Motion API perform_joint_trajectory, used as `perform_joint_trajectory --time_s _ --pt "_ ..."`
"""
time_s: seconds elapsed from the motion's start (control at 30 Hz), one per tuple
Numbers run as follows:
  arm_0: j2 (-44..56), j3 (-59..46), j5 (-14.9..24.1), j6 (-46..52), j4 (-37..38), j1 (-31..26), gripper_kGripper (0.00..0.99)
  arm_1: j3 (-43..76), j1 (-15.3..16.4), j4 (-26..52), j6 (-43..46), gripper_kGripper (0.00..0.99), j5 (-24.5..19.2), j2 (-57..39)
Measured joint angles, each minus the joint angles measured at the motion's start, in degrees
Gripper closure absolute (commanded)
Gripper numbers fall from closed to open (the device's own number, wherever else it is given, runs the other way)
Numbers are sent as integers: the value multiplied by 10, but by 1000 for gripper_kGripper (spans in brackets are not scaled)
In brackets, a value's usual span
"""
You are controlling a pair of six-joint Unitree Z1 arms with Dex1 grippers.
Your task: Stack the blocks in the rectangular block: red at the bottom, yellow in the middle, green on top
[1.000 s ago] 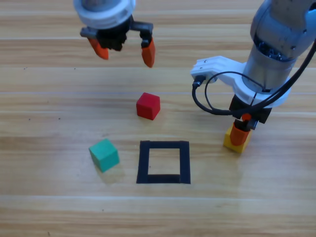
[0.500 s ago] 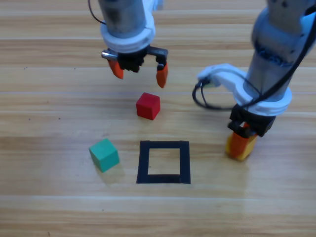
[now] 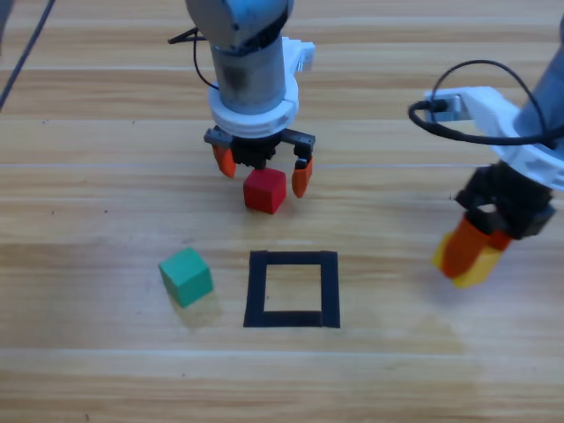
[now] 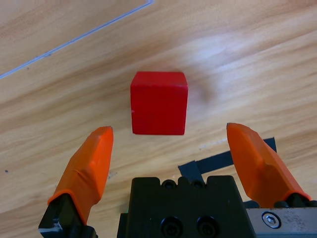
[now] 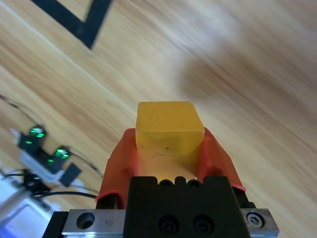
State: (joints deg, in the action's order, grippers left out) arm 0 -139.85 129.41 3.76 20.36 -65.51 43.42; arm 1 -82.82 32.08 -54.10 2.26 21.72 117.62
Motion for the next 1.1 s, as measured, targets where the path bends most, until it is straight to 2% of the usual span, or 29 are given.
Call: perform_joint_trajectory --time_s 0.13,0.23,0.43,0.53,0.7,0.77,0.87,0.9,1.1 --pt "-13 15 10 0 0 1 21 6 -1 0 3 630 -57 -13" --pt "-26 19 20 0 0 2 31 6 -3 1 4 631 -75 -13" --pt "-55 33 34 0 0 3 36 13 -4 22 4 636 -146 -13" --pt "-61 44 34 0 0 3 76 15 -4 28 4 636 -177 -13" --pt "-62 46 34 0 0 3 228 15 -5 33 3 636 -217 -12" --pt "-62 46 34 0 0 3 321 15 -5 35 1 636 -226 -11" --pt "-62 46 34 0 0 3 740 15 -5 35 -3 636 -227 -11" --pt "-62 46 34 0 0 3 843 15 -5 35 -5 636 -227 -11" --pt "-58 34 35 0 0 3 903 14 -5 35 -22 636 -227 -12"
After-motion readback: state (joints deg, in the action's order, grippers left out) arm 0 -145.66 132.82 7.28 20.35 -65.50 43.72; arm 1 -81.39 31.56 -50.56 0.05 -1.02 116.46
